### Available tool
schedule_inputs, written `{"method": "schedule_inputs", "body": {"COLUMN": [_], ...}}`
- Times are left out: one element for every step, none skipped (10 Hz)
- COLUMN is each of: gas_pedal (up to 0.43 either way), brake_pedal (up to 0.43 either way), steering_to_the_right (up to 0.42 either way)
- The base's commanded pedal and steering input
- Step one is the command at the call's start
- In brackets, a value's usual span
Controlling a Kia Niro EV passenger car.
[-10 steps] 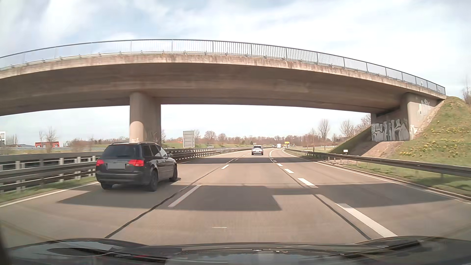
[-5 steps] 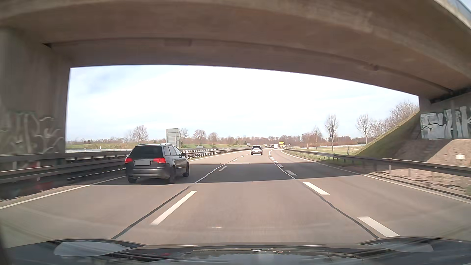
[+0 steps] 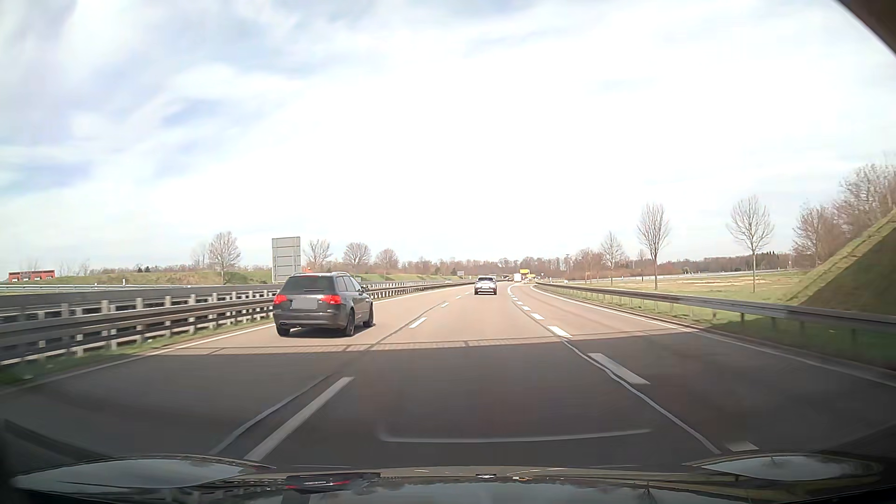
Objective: Follow the waypoints while adhering to traffic rules and regulations
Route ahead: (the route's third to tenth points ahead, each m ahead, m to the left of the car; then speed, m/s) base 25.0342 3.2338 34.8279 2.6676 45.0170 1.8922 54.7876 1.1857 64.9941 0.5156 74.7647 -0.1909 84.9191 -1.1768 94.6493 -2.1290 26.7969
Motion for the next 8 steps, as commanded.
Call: {"method": "schedule_inputs", "body": {"gas_pedal": [0.240, 0.240, 0.240, 0.240, 0.240, 0.240, 0.240, 0.240], "brake_pedal": [0.000, 0.000, 0.000, 0.000, 0.000, 0.000, 0.000, 0.000], "steering_to_the_right": [0.012, 0.012, 0.012, 0.011, 0.011, 0.010, 0.009, 0.009]}}
